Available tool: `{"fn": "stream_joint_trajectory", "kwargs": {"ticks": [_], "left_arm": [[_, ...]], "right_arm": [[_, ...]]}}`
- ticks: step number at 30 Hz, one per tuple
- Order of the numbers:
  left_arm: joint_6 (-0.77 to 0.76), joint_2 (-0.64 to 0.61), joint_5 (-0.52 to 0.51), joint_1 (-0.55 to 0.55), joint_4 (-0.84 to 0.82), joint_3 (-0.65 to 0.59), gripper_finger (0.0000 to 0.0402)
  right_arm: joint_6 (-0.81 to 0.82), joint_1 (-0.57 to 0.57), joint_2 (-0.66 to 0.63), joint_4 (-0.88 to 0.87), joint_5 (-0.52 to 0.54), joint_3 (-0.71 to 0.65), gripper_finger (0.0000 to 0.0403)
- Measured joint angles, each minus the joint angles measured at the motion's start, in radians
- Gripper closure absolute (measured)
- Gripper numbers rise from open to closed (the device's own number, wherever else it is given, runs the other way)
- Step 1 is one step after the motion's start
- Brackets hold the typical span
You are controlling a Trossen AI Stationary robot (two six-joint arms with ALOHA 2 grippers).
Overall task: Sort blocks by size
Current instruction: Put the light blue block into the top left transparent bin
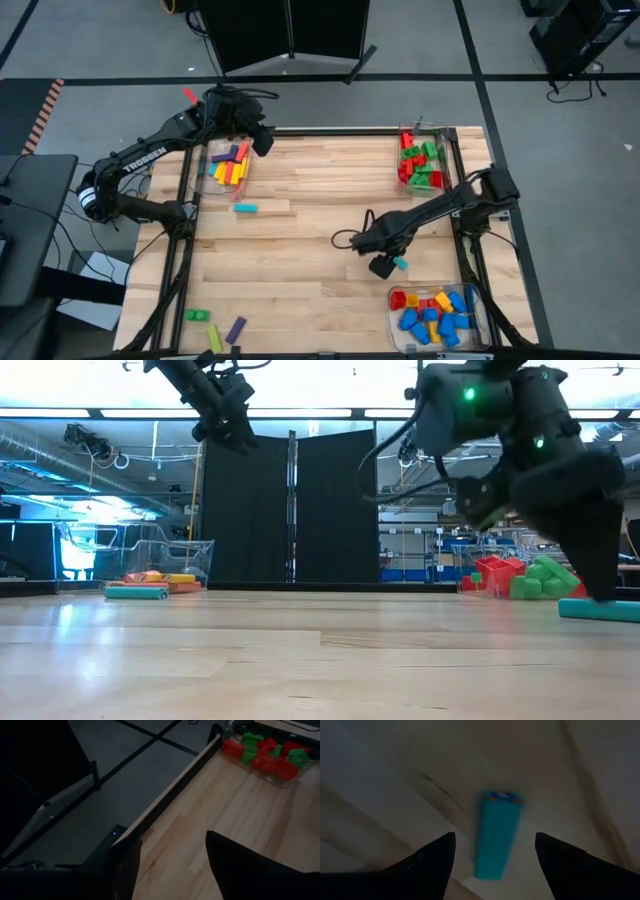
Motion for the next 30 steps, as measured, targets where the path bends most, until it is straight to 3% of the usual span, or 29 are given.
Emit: {"fn": "stream_joint_trajectory", "kwargs": {"ticks": [7,16,21,30], "left_arm": [[0.000,0.000,0.000,0.000,-0.004,0.000,0.0172],[0.000,0.000,-0.001,0.000,-0.006,0.000,0.0172],[0.000,0.000,-0.001,0.000,-0.005,0.000,0.0172],[0.000,0.000,-0.001,0.000,0.012,0.000,0.0172]], "right_arm": [[-0.027,0.003,0.115,0.063,-0.066,0.005,0.0141],[0.007,0.004,0.094,0.104,-0.059,0.001,0.0294],[0.029,0.003,0.060,0.106,-0.031,-0.004,0.0292],[0.096,-0.046,-0.077,0.087,0.112,-0.005,0.0292]]}}
